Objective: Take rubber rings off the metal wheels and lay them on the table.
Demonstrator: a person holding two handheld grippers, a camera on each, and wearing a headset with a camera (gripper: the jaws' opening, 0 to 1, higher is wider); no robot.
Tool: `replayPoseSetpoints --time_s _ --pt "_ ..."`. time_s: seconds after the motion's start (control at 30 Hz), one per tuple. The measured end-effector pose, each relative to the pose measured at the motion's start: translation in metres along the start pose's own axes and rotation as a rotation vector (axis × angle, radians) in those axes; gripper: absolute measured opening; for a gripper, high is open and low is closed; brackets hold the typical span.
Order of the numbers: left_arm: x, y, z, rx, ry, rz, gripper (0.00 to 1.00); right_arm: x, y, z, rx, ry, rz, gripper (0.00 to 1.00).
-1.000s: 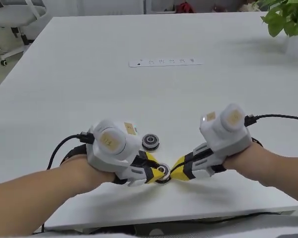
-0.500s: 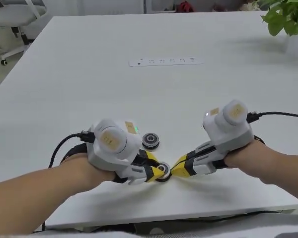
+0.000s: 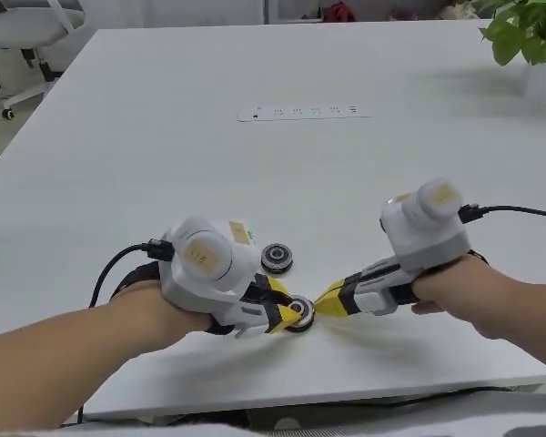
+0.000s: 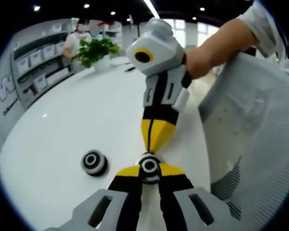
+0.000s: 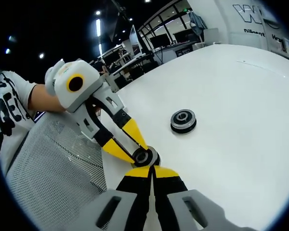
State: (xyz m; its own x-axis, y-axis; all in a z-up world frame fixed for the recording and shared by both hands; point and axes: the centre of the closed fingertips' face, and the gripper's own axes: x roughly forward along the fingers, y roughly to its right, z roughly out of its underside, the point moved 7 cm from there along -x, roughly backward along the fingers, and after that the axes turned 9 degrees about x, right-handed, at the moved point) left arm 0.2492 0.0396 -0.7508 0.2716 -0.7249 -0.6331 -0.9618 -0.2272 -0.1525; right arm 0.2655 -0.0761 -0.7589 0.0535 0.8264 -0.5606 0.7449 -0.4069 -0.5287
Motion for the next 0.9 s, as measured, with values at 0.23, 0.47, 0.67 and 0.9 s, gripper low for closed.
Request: replayPoseSetpoints --time_s 0.23,0.47,0.67,0.9 --pt "0.0004 -0.0005 -0.0004 -0.004 -0.004 -0.006 0.12 -0.002 0.0018 -0.0013 0.015 0.019 -0.012 0.0" --pt "0.0004 -0.0009 -0.0007 -0.004 -0.012 -0.006 0.12 -0.0008 0.0017 -0.0024 0.036 0.024 -0.026 0.0" --pt "0.0008 -0.001 -0.0012 0.001 -0.017 -0.006 0.12 -0.0008 0.0016 -0.0028 0.041 0.023 -0.029 0.0" --pt "0.001 -0.001 -0.0014 0.005 -0.026 -0.006 0.12 -0.0002 -0.0005 -0.0029 0.038 0.021 -0.034 0.0"
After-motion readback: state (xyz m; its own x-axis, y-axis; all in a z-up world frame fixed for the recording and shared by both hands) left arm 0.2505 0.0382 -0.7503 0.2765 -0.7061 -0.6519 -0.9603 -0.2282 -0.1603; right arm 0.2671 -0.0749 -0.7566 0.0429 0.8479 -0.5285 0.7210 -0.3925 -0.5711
